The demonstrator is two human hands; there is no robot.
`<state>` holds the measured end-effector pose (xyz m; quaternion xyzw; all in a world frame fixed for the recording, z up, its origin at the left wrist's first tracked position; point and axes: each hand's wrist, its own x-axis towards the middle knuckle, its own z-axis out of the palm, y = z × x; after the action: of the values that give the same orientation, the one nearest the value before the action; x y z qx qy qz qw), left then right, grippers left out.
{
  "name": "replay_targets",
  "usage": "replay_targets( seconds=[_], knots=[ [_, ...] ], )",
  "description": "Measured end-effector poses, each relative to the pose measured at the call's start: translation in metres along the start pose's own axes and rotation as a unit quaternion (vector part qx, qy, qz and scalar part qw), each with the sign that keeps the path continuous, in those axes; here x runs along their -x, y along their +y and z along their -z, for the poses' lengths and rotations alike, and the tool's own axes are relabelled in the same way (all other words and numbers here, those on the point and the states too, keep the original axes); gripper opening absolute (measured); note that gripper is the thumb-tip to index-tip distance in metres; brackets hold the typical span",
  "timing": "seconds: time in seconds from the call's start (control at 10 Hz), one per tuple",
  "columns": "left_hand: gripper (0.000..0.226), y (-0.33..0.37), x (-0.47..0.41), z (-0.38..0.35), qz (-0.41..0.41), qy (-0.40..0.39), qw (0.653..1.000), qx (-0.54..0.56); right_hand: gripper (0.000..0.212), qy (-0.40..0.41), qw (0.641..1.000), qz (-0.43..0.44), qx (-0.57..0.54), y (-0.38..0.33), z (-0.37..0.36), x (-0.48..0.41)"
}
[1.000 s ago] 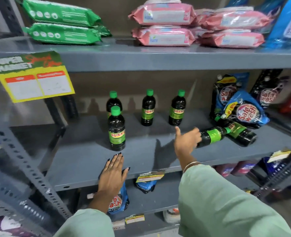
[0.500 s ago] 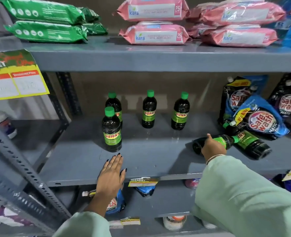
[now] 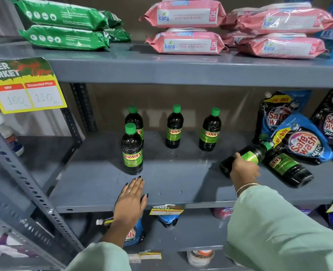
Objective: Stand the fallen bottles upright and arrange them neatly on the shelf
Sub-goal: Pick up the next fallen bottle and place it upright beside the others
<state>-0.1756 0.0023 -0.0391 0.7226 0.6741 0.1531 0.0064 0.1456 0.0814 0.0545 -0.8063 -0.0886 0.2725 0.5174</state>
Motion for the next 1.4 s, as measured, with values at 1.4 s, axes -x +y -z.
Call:
replay_targets(
  seconds=[1.4],
  knots=[
    [0.076, -0.018, 0.003, 0.013, 0.005, -0.025, 1.000, 0.013, 0.067, -0.197, 0.931, 0.308, 0.018, 0.069, -0.093, 0.123]
  ],
)
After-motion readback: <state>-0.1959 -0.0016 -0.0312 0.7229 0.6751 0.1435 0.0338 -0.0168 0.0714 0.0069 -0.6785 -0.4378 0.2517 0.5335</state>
